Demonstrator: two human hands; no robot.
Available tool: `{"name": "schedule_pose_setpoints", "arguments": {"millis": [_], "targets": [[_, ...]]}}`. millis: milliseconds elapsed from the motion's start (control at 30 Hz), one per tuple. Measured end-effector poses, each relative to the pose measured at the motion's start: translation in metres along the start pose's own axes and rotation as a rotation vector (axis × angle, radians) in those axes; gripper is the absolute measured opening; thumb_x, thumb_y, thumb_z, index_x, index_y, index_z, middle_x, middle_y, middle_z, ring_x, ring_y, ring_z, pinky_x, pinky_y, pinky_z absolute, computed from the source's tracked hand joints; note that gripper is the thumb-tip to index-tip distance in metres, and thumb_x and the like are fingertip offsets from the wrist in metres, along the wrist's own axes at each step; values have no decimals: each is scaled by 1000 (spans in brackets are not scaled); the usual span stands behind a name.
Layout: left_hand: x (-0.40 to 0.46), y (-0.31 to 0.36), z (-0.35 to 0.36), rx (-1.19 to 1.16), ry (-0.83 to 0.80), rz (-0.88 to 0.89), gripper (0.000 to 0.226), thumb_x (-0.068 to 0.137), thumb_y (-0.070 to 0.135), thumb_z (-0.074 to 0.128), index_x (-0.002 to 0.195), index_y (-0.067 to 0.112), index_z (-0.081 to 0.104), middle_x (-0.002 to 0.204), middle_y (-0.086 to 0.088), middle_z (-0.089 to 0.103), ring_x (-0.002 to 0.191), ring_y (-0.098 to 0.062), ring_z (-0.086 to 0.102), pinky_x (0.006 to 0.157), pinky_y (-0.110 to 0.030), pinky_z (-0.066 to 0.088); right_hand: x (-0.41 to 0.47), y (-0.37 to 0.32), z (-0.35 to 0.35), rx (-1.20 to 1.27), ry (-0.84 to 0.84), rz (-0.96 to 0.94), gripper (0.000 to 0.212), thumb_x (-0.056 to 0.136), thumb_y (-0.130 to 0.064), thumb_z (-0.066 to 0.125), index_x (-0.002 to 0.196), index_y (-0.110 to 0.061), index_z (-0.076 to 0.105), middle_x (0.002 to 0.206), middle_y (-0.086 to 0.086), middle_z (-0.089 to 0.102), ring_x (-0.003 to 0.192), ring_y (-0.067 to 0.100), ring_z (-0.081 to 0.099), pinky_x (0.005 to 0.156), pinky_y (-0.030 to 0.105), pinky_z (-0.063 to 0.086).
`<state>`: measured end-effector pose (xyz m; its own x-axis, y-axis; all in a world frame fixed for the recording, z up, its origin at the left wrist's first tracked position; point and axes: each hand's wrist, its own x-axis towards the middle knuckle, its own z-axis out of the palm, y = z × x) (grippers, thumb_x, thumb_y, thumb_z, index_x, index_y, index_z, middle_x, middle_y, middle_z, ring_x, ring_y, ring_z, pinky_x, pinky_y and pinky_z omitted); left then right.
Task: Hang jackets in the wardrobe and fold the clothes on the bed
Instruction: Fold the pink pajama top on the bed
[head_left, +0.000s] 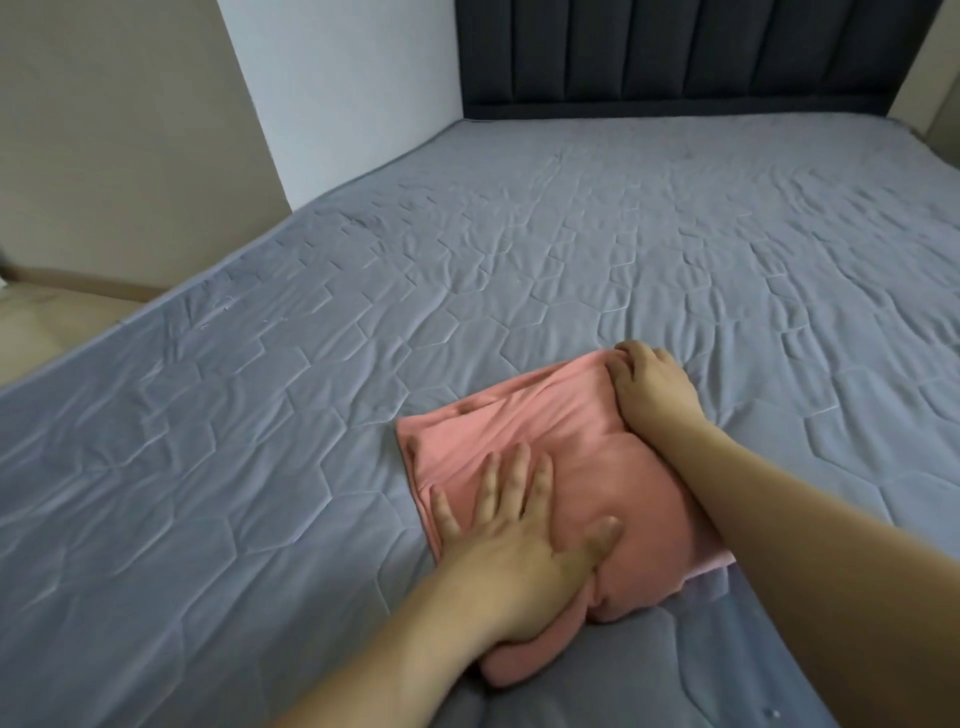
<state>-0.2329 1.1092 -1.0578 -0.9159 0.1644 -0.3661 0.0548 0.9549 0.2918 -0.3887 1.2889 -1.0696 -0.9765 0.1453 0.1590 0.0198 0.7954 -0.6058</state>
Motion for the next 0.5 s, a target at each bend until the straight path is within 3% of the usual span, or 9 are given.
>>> {"name": "schedule_pose_setpoints", "arguments": {"millis": [100,233,367,433,500], "targets": [[9,-2,-26,7,-44,-16,92,74,90,8,152,44,-4,159,18,-22,147,-12,-22,112,-62,-13,-6,-2,-3,75,43,14,54,99,-46,41,137,-7,45,137,20,48,127,33,44,103,39,35],[51,-11,-59,144,414,-56,77,87,77,19,142,24,31,154,-5,23,141,-27,20,111,-56,17,-14,-1,-11,220,166,-5,57,98,-46,47,141,-9,43,140,12,45,128,21,42,104,30,31],[81,-35,-38,193,513,-84,63,94,69,22,118,18,49,131,-9,53,123,-30,44,101,-44,31,-8,3,-7,133,58,-24,66,92,-53,53,145,-16,40,144,7,47,133,23,43,106,36,34],[83,-38,-27,151,610,-111,56,96,64,25,103,16,53,117,-8,61,114,-30,50,92,-42,35,-2,4,-3,66,23,-22,60,91,-57,53,139,-21,49,138,4,54,127,24,49,99,37,40],[84,-35,-27,126,649,-155,55,97,63,25,99,16,54,112,-7,65,110,-30,54,88,-42,36,3,4,-1,28,30,-3,45,90,-56,53,114,-18,60,115,3,64,107,25,58,79,34,42]]}}
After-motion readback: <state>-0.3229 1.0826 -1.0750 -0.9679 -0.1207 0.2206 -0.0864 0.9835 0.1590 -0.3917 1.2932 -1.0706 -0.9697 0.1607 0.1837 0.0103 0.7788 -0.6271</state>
